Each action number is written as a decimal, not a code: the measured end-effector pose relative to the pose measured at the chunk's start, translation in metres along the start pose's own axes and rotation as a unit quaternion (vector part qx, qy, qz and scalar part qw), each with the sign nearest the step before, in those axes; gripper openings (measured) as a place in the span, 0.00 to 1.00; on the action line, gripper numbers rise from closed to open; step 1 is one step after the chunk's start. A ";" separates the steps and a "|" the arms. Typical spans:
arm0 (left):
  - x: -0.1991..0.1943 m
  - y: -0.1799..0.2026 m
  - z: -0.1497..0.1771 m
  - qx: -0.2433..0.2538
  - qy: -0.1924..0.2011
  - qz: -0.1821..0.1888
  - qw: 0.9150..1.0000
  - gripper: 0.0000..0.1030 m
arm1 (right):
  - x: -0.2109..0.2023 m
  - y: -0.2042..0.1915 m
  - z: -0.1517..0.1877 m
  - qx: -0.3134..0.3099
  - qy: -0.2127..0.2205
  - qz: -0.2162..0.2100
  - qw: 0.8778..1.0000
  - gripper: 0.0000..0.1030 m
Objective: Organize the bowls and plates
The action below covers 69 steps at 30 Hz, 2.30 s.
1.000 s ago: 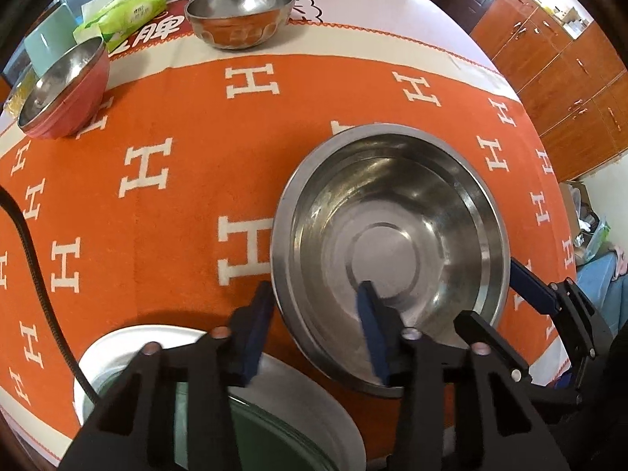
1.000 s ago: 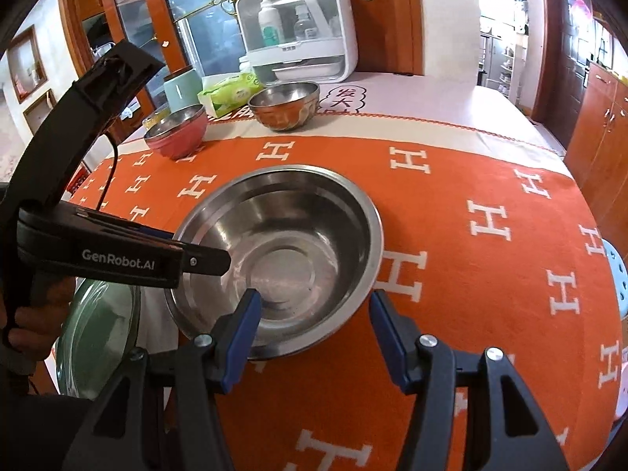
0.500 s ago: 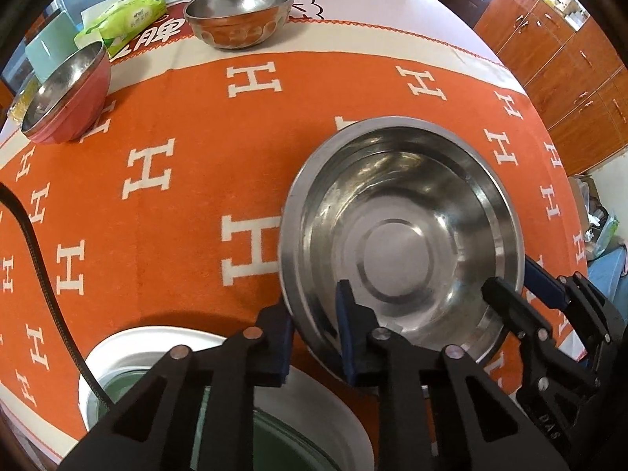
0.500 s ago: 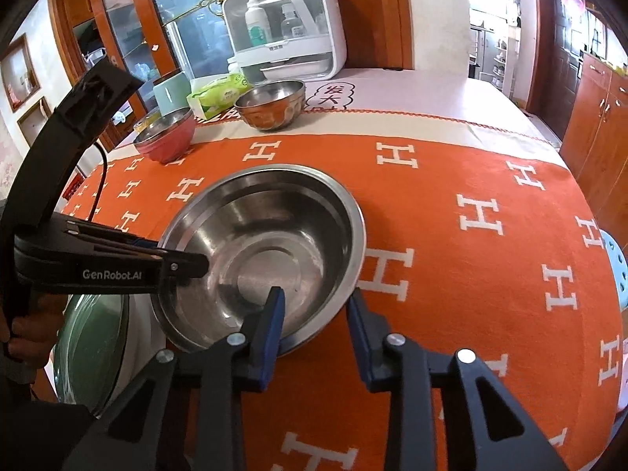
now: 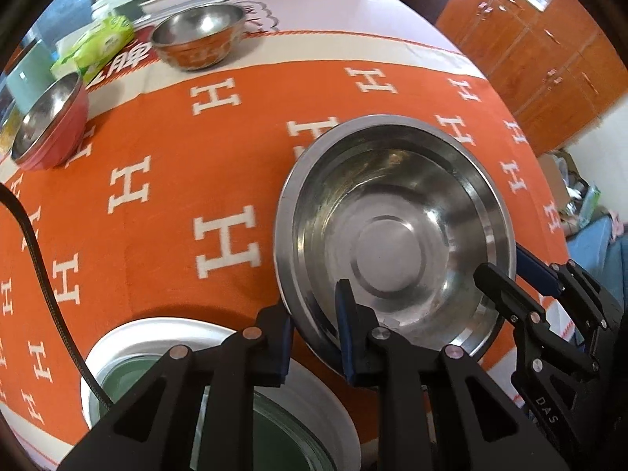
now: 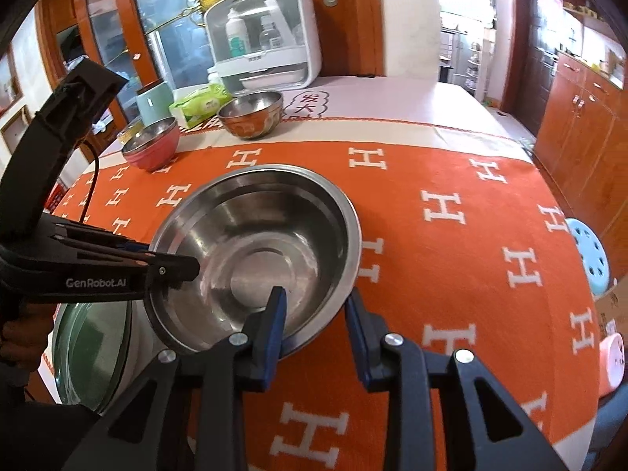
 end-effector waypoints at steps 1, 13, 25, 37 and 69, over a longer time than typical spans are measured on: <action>-0.002 0.003 0.001 0.004 0.001 0.005 1.000 0.17 | -0.004 0.001 0.002 0.004 0.001 0.008 1.000 0.30; -0.018 0.038 0.027 0.080 -0.015 0.061 0.995 0.18 | -0.045 0.008 0.033 0.055 -0.004 0.077 0.995 0.30; -0.014 0.070 0.062 0.153 -0.058 0.090 0.983 0.18 | -0.076 0.014 0.077 0.114 -0.019 0.132 0.984 0.30; 0.000 0.088 0.083 0.212 -0.087 0.085 0.970 0.19 | -0.088 0.018 0.102 0.147 -0.021 0.164 0.975 0.30; -0.099 0.028 0.033 0.235 0.047 0.075 0.968 0.74 | -0.109 -0.010 0.051 0.139 0.048 0.238 0.960 0.52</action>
Point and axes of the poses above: each gripper's, at about its wrist camera, not at the fingertips, and x roughly the way its jaws point, y to its right, z to its underside, the point moved 10 cm from there along x, roughly the way its jaws point, and after that the axes turned 10 degrees about y, right-handed, at the moved point
